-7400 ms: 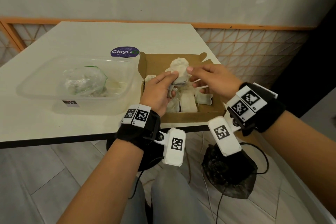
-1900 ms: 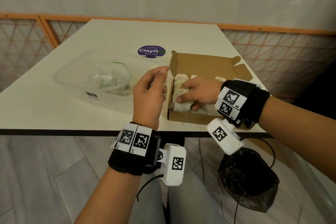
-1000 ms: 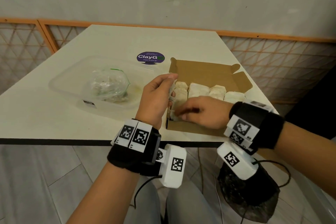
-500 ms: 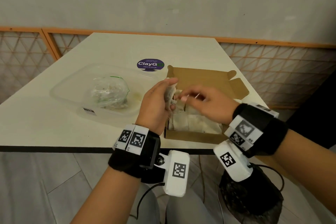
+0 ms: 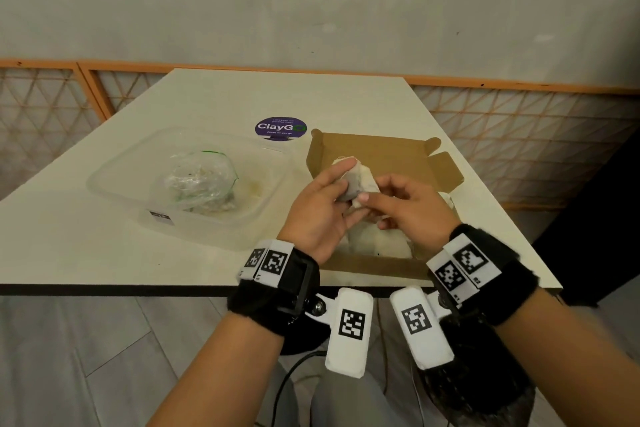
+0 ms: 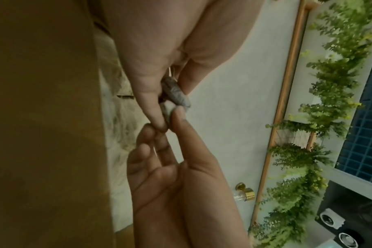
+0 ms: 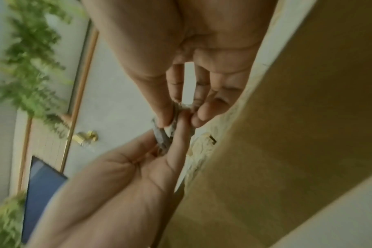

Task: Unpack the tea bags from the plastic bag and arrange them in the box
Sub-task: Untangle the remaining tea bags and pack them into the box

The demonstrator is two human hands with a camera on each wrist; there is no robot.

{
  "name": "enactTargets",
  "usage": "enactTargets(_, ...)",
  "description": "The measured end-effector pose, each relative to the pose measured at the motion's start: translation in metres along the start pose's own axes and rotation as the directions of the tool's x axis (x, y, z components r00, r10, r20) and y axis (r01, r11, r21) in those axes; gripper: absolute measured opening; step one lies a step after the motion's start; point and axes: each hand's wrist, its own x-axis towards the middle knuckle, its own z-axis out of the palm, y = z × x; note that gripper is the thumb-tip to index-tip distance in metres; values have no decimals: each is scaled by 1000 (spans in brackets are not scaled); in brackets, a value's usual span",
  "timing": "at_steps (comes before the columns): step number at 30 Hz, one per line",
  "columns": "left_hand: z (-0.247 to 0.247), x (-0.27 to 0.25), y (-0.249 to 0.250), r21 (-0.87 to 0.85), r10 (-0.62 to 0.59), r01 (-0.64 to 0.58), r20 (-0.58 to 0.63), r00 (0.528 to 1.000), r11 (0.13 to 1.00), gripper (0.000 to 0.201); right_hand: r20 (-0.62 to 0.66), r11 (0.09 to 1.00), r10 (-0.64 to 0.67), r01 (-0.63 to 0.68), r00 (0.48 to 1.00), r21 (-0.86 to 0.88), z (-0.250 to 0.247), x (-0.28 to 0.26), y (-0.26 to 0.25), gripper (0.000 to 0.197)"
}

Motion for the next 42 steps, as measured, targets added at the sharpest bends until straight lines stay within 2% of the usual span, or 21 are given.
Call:
enactTargets(4, 1, 0, -7, 124, 60, -60, 4, 998, 990, 32, -72, 973, 39, -22, 997, 231, -12, -7, 6, 6)
enactTargets(7, 2, 0, -13, 225, 162, -158, 2, 987, 961, 35, -136, 925, 68, -11, 988, 379, -20, -10, 11, 13)
enactTargets(11, 4, 0, -17, 265, 256, -238, -36, 966, 934, 38, -168, 897, 58, 22, 984, 441, -21, -12, 13, 14)
enactTargets(14, 4, 1, -17, 239, 274, -249, -77, 959, 939, 43, -260, 882, 44, 85, 965, 464, -22, -10, 15, 14)
enactTargets(16, 2, 2, -17, 199, 260, -235, -108, 959, 951, 43, -299, 836, 76, 103, 951, 540, -26, -8, 16, 14)
enactTargets(19, 2, 2, -17, 180, 225, -206, -96, 970, 962, 25, -299, 789, 139, 77, 944, 610, -30, -7, 16, 17)
enactTargets(21, 2, 1, -16, 154, 201, -189, -64, 978, 970, 11, -280, 803, 134, 62, 950, 593, -29, -7, 15, 20)
enactTargets(23, 1, -1, -13, 117, 178, -173, -40, 983, 978, 12, -283, 851, 85, 78, 955, 520, -25, -7, 16, 19)
enactTargets(27, 3, -2, -10, 89, 149, -146, -23, 989, 985, 16, -281, 967, -33, 102, 959, 234, -15, -5, 23, 9)
enactTargets(30, 4, -3, -10, 94, 139, -136, -22, 990, 986, 14, -227, 990, -135, 143, 965, 19, -13, -7, 25, 13)
enactTargets(37, 3, -2, -12, 115, 137, -132, -35, 990, 985, 13, -106, 982, -175, 182, 979, 55, -12, -15, 19, 9)
enactTargets(42, 4, -2, -12, 125, 148, -143, -33, 988, 982, 10, -105, 983, -174, 180, 979, 48, -11, -14, 19, 14)
